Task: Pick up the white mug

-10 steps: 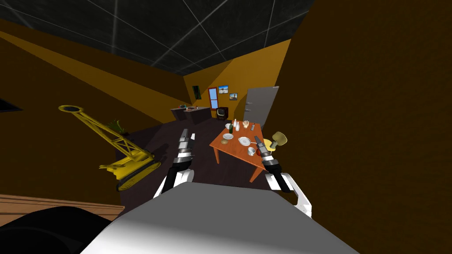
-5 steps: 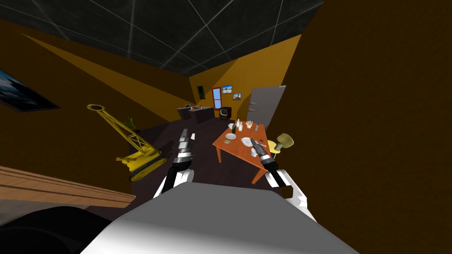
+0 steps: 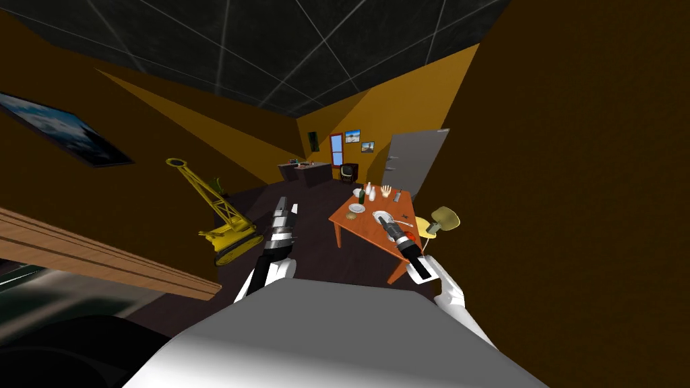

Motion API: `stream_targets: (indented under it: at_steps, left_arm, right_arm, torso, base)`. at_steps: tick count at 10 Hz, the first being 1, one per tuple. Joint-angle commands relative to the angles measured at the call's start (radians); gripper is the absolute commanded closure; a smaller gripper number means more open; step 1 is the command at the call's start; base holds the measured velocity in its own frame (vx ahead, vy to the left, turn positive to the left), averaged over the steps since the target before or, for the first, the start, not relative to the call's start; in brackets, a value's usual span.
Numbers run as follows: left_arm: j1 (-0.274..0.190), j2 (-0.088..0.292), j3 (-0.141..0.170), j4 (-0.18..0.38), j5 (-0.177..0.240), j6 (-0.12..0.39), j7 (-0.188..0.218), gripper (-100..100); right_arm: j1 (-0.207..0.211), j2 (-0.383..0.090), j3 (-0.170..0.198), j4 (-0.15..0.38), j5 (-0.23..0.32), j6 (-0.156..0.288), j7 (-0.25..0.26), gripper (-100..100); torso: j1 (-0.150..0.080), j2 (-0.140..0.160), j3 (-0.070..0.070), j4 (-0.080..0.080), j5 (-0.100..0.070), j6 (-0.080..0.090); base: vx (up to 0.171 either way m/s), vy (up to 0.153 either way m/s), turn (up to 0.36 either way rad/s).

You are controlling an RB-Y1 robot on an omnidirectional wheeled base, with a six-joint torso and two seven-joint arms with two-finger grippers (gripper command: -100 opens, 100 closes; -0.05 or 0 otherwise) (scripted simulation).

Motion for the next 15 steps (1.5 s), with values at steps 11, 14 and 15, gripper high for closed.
stream_targets:
  at_steps: [11,14,15]
  left_arm:
    - [0.000,0.000,0.000,0.000,0.000,0.000,0.000,0]
    - [0.000,0.000,0.000,0.000,0.000,0.000,0.000,0]
    - [0.000,0.000,0.000,0.000,0.000,0.000,0.000,0]
  right_arm:
    - [-0.115,-0.116,0.074,0.301,0.190,0.065,0.185,-100]
    - [-0.146,-0.154,0.107,0.397,0.236,0.093,0.255,-100]
    - [-0.159,-0.172,0.124,0.440,0.255,0.108,0.290,-100]
  torso:
    - [0.000,-0.001,0.000,0.000,0.000,0.000]
    - [-0.001,0.000,0.000,0.000,0.000,0.000]
    - [-0.001,0.000,0.000,0.000,0.000,0.001]
  base:
    - [-0.006,0.011,0.086]
    - [-0.005,0.010,0.098]
    - [-0.002,0.010,0.084]
